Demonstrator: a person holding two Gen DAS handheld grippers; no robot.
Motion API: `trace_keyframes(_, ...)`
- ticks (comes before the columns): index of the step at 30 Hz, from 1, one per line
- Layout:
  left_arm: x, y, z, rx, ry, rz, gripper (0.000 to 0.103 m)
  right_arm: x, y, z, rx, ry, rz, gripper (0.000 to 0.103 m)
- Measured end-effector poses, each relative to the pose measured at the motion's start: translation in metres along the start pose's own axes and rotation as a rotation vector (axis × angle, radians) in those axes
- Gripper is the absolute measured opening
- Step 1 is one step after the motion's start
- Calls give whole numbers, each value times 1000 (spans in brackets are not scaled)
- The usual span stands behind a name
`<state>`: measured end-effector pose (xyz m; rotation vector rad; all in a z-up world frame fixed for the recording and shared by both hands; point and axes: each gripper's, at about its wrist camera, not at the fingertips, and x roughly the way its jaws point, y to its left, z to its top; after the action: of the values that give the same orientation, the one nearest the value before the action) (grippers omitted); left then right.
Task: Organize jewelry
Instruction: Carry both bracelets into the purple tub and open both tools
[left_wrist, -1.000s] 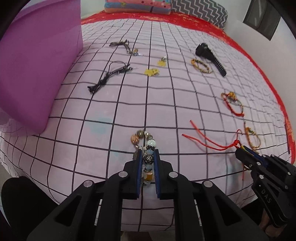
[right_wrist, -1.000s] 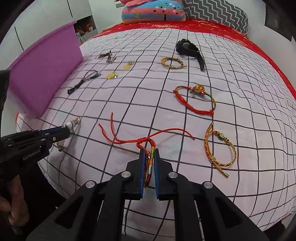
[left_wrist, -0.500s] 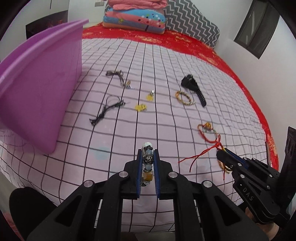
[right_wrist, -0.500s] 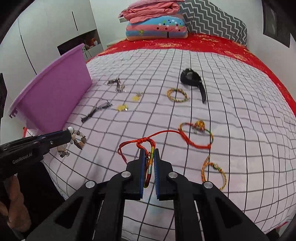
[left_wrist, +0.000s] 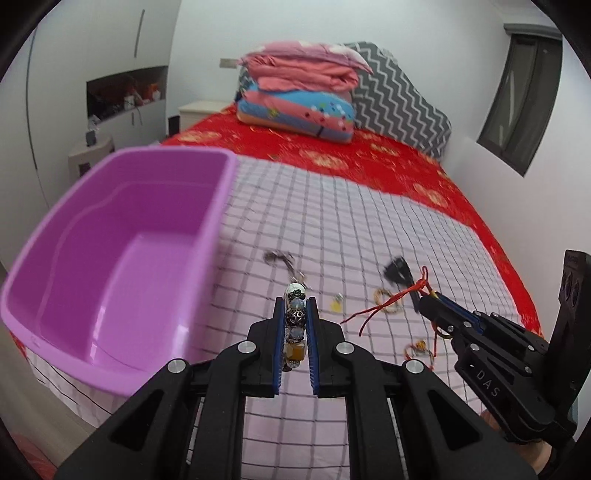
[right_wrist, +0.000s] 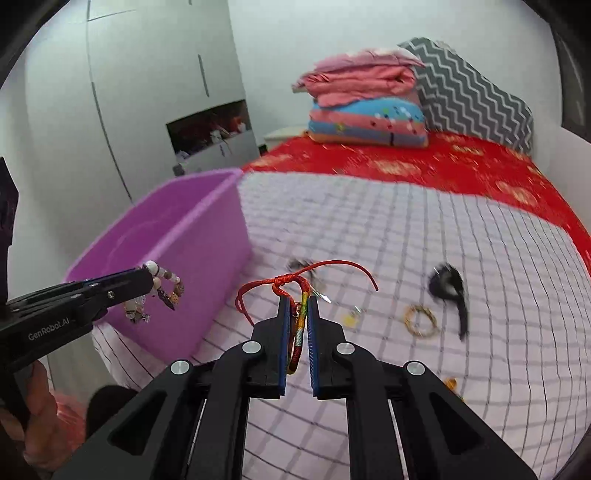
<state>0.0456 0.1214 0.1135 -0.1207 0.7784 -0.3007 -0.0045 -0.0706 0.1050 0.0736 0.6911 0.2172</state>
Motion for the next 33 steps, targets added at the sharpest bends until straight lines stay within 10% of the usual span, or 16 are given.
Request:
trace_keyframes(14, -26, 138, 47, -124, -50, 220, 11, 70, 158, 96, -172, 12, 256, 9)
trace_keyframes(33, 29, 202, 17, -249, 79, 292, 13, 168, 202, 78, -290, 273, 205, 12)
